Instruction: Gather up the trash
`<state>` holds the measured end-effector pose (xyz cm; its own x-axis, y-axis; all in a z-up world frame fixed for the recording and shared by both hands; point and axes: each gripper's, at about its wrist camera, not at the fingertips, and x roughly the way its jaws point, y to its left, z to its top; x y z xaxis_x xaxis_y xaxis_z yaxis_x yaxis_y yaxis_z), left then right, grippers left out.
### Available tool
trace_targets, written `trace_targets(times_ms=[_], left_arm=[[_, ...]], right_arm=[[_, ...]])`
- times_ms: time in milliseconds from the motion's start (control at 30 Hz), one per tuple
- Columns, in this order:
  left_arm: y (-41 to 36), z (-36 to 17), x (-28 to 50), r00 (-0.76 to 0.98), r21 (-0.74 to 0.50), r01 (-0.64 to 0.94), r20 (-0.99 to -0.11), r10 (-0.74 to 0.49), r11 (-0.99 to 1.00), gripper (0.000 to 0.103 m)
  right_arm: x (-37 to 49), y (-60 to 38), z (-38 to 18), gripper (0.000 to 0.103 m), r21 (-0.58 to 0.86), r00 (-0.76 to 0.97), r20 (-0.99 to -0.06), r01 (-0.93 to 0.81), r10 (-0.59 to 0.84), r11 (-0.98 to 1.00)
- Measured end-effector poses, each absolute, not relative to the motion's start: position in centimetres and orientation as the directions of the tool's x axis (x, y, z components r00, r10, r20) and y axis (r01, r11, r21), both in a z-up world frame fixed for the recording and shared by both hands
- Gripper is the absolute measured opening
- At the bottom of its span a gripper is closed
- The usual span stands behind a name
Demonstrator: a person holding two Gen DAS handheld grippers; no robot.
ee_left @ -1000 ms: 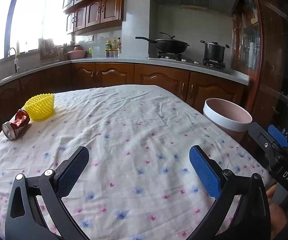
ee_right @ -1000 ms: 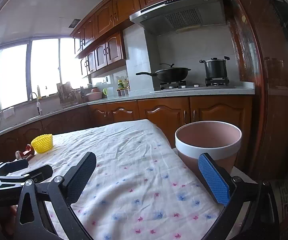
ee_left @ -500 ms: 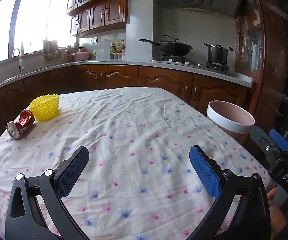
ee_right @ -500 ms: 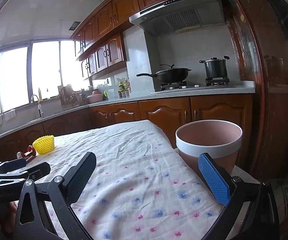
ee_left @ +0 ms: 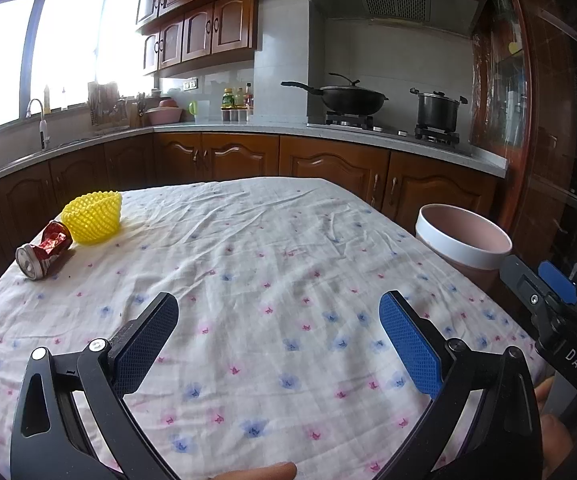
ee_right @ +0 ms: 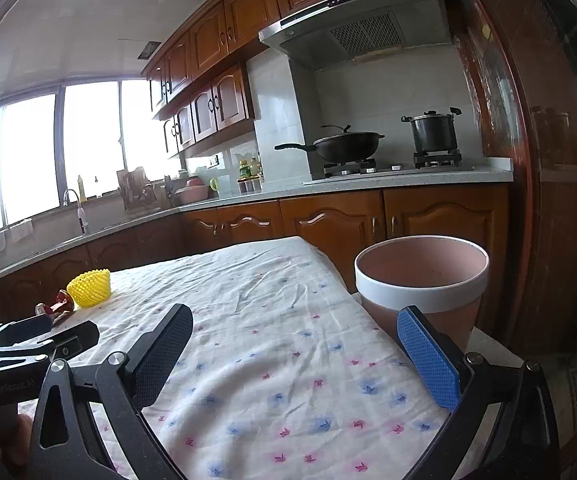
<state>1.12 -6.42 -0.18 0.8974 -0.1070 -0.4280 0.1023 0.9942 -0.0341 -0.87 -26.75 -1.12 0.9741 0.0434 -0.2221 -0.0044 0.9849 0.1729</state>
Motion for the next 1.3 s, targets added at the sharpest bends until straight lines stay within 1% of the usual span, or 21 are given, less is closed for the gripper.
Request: trace_targets(times_ms=[1300], left_arm=[[-6.65,-0.05,1.06,0.896,-0.02,0.119,-0.428,-0.116,0.993,0.103]], right_arm=[[-0.82,-26.59,-0.95,0.103,0.178,0.972,-0.228,-0.02,0.061,0.984]])
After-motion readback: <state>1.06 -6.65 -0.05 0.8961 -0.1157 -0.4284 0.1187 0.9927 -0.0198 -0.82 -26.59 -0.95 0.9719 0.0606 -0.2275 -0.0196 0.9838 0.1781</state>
